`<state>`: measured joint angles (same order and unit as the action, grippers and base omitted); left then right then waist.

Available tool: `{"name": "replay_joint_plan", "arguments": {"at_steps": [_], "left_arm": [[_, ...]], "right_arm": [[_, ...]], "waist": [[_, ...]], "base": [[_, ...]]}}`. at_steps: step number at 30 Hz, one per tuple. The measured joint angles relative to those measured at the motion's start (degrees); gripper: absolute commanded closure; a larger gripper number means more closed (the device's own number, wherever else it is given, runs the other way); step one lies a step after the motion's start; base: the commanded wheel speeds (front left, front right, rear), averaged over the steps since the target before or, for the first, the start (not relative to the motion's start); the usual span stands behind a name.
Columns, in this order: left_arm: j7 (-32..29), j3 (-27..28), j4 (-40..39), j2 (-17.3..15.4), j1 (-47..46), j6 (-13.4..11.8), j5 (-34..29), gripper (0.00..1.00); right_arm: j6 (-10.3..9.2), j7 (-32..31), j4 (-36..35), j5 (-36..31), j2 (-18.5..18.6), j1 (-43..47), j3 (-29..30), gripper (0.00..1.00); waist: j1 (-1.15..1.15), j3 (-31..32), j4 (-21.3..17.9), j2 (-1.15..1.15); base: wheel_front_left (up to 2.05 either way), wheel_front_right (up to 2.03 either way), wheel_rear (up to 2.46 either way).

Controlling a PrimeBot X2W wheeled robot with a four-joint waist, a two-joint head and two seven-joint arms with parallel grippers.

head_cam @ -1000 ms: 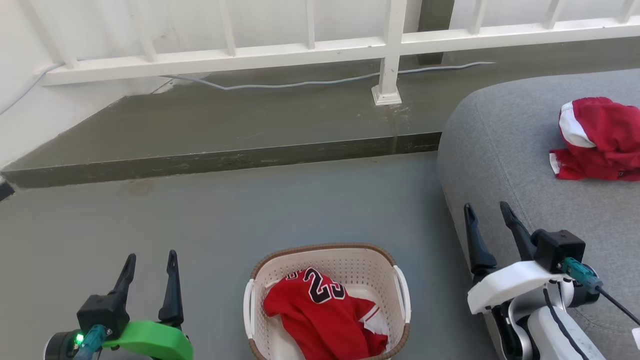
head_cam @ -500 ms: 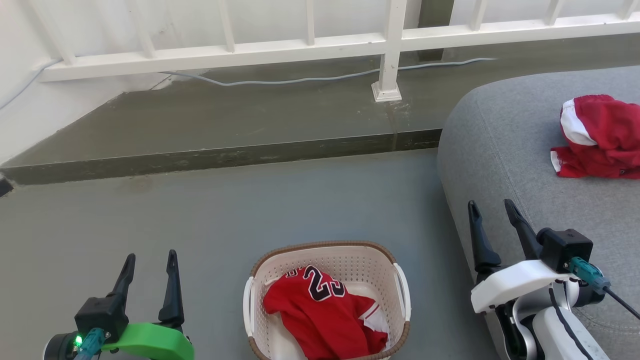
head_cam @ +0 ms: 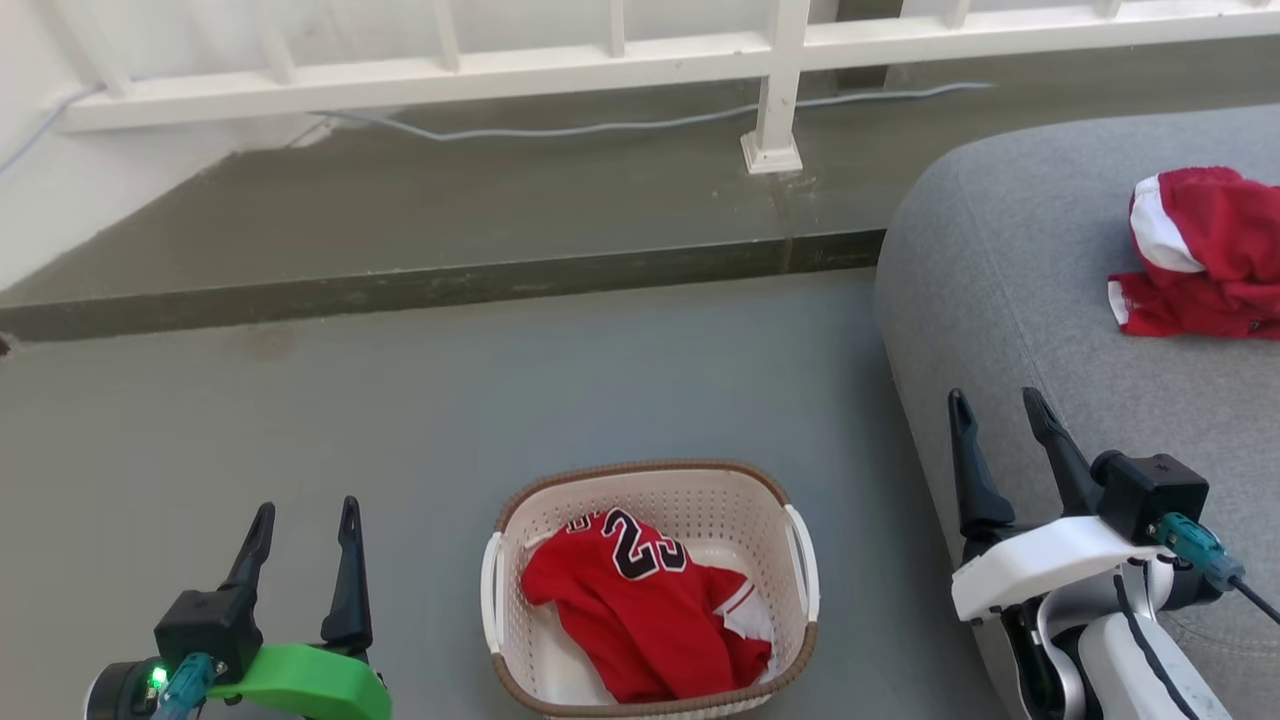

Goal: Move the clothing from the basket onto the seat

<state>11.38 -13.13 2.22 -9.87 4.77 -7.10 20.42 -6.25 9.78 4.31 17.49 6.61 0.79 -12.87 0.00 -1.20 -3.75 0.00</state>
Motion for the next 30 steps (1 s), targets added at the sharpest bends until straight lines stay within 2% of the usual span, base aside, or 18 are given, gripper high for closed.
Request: {"name": "replay_joint_plan", "arguments": {"at_steps": [7, 13, 30], "left_arm": [[-1.5, -0.4, -1.1, -0.5, -0.6, 0.0, -1.0, 0.0], [-3.8, -2.2, -1.4, -1.4, -5.8, 0.2, -1.8, 0.0], [-11.9, -9.2, 5.3, -2.2, -20.7, 5.2, -6.7, 0.0]], "right_arm": [[0.0, -0.3, -2.0, -0.4, 0.1, -0.9, 0.5, 0.0], [-0.4, -0.3, -4.0, -0.5, 0.3, -5.2, 2.3, 0.0], [-0.42, 0.8, -7.5, -0.6, 1.0, -18.2, 7.1, 0.0]], "waist": [[0.0, -3.5, -0.2, 0.0], [0.0, -7.6, -0.5, 0.0], [0.01, -21.0, -2.1, 0.0]], "base": [[0.0, 0.0, 0.0], [0.0, 0.0, 0.0], [0.0, 0.0, 0.0]]}}
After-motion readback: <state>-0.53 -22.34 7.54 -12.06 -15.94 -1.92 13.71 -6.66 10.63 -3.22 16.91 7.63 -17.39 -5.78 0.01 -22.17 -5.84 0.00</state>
